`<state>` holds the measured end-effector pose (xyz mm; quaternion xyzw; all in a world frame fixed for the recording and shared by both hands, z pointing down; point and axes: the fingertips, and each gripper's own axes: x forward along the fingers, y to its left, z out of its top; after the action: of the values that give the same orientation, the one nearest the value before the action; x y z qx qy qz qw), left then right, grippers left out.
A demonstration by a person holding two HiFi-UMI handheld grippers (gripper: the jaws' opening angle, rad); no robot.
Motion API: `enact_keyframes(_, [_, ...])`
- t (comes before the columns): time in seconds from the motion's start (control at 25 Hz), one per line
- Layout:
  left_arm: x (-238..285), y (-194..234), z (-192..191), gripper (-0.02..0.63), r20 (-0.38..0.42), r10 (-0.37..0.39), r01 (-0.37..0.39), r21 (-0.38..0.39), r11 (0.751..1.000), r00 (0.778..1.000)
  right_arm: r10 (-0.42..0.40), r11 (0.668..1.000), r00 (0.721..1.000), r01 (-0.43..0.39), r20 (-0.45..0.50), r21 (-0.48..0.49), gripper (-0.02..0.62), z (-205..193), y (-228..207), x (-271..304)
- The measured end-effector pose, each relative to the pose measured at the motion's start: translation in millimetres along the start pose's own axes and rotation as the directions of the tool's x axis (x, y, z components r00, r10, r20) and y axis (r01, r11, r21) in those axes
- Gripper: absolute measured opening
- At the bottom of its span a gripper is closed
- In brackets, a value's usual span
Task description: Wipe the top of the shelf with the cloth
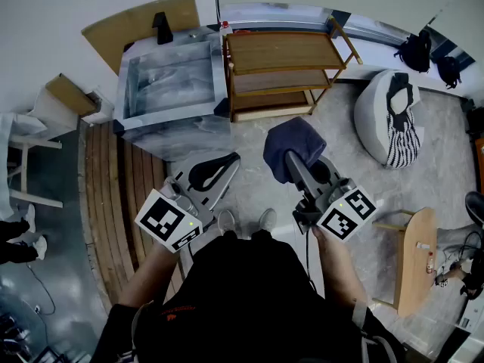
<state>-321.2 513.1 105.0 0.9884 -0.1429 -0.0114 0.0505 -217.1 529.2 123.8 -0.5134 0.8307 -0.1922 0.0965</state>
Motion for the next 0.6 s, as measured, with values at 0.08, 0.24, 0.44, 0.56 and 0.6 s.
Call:
enact_keyframes(0.08, [1, 0, 0, 0.025, 0.000, -0.001, 0.001, 0.000, 1.000, 1.000, -0.001, 1.000, 1.000, 0.001, -0.002, 0.001, 0.046, -1, -1, 0])
enact_keyframes(0.24, [2, 2, -1, 0.025, -0.002, -0.003, 0.003, 0.000, 1.000, 1.000, 0.018, 1.000, 1.000, -0.018, 0.008, -0.004, 0.046, 2, 2, 1])
enact_keyframes(0.44, [5, 0, -5, 0.025, -0.012, 0.001, -0.001, 0.000, 1.000, 1.000, 0.032, 0.998, 0.999, -0.032, 0.009, -0.056, 0.048, 3, 5, -2])
enact_keyframes(0.56, [10, -6, -6, 0.025, -0.016, 0.007, -0.007, 0.001, 1.000, 1.000, 0.015, 0.998, 1.000, -0.015, 0.000, -0.065, 0.048, 1, -3, -12])
enact_keyframes(0.6, [13, -8, -7, 0.025, -0.018, 0.009, -0.009, 0.002, 1.000, 1.000, 0.011, 0.998, 1.000, -0.011, -0.005, -0.069, 0.048, 1, -7, -15])
